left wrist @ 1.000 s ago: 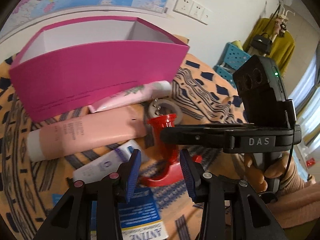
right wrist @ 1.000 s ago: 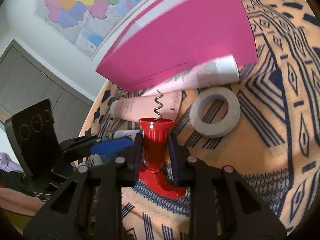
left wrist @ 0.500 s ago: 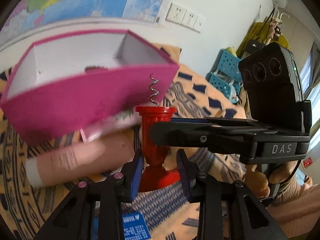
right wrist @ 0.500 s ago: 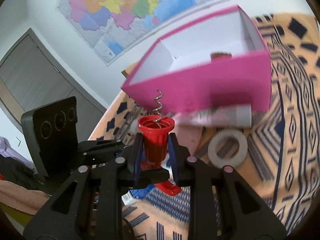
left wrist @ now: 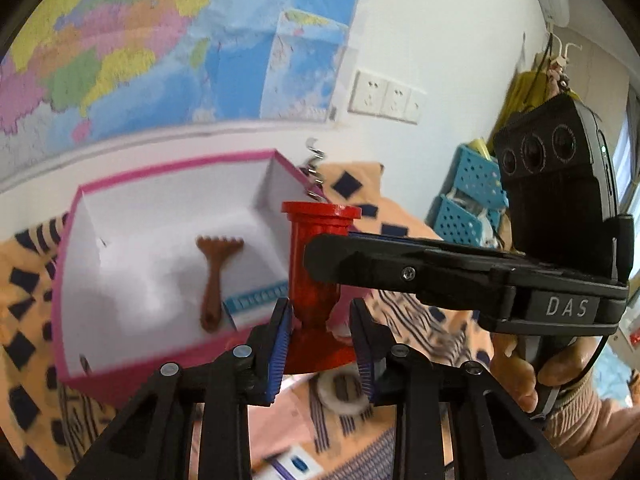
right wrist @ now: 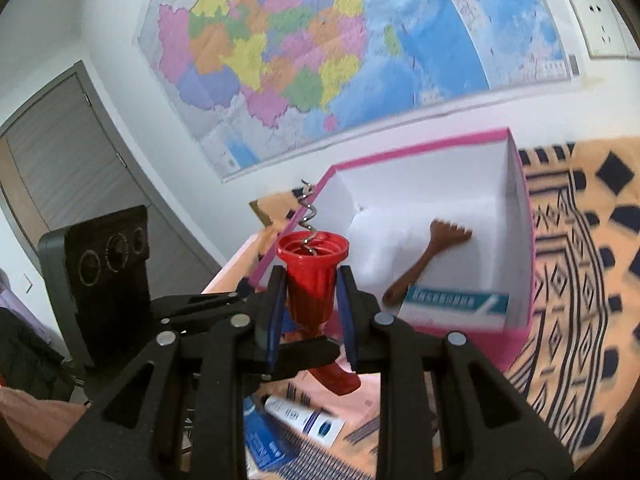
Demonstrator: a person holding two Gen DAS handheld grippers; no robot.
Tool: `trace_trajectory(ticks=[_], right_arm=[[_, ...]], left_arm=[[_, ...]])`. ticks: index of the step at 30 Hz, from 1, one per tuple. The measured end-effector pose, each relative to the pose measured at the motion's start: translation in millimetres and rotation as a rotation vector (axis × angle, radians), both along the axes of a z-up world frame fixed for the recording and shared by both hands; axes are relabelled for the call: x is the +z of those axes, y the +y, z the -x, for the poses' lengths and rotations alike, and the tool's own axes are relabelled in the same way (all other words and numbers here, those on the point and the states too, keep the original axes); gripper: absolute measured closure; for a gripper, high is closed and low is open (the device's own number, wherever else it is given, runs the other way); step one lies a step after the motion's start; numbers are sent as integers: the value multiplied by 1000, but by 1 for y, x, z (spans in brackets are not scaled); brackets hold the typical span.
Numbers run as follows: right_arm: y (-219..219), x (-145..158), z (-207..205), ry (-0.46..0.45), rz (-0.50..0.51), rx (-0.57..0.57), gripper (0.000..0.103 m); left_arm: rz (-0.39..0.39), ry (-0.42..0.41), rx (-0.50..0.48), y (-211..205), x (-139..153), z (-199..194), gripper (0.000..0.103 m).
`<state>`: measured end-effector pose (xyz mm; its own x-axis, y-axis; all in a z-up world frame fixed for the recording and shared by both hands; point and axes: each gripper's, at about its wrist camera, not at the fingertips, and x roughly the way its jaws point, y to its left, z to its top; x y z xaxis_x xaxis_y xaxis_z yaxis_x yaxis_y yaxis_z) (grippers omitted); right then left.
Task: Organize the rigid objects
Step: 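Lower the red corkscrew into the pink box and open the right tool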
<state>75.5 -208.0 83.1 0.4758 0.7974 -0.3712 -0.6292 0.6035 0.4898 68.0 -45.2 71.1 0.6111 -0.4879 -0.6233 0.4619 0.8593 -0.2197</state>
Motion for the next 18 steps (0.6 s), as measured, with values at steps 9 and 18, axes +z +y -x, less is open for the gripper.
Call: trace_trajectory(ticks=[9, 18], right_arm=[[2, 3, -51, 27, 9, -27, 75], [9, -26, -83, 126, 74, -43, 75]], left_arm=[[7, 28, 44, -2, 5, -42, 74], [-1, 129, 82, -2, -22, -76, 74]])
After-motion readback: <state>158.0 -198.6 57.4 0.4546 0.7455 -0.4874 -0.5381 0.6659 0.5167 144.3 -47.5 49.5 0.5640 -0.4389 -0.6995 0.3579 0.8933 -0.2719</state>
